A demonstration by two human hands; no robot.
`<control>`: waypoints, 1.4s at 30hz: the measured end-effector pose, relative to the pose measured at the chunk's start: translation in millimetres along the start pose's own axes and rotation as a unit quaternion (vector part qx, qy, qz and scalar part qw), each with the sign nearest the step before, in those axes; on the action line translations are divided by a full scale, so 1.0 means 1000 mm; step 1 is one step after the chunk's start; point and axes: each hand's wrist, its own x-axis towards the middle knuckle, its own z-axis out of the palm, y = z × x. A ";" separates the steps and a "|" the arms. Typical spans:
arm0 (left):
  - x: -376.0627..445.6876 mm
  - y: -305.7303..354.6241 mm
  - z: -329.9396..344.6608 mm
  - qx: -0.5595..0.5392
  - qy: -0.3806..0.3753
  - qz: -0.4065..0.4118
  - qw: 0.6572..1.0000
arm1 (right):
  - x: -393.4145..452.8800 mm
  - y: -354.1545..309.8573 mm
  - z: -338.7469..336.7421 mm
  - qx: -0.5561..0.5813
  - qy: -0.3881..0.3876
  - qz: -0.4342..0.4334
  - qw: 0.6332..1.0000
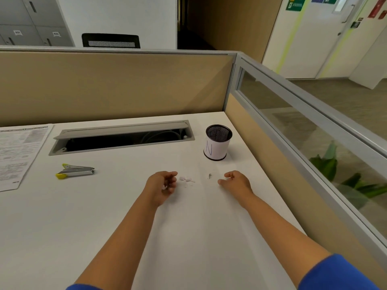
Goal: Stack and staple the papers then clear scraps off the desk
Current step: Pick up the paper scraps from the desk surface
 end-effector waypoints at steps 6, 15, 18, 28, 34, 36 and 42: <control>0.019 0.002 0.011 0.414 0.063 0.183 0.889 | 0.003 0.007 0.014 -0.141 0.046 -0.096 0.984; 0.027 -0.007 0.019 0.575 0.052 0.257 0.775 | 0.023 -0.056 -0.029 -0.138 -0.058 -0.066 0.987; 0.027 -0.009 0.021 0.596 0.057 0.274 0.753 | 0.034 -0.092 -0.045 -0.164 -0.005 -0.131 0.978; 0.032 -0.013 0.014 0.481 0.082 0.273 0.829 | 0.054 -0.143 -0.044 -0.237 0.040 -0.156 0.958; 0.021 0.021 0.025 0.061 0.050 0.022 0.997 | 0.053 -0.134 -0.038 -0.121 0.047 -0.197 0.972; 0.014 0.032 0.032 -0.011 -0.005 -0.009 1.000 | 0.051 -0.128 -0.040 -0.044 0.067 -0.200 0.977; 0.020 0.081 0.085 -0.003 -0.046 0.008 0.999 | 0.042 -0.098 -0.052 0.166 0.105 -0.150 0.969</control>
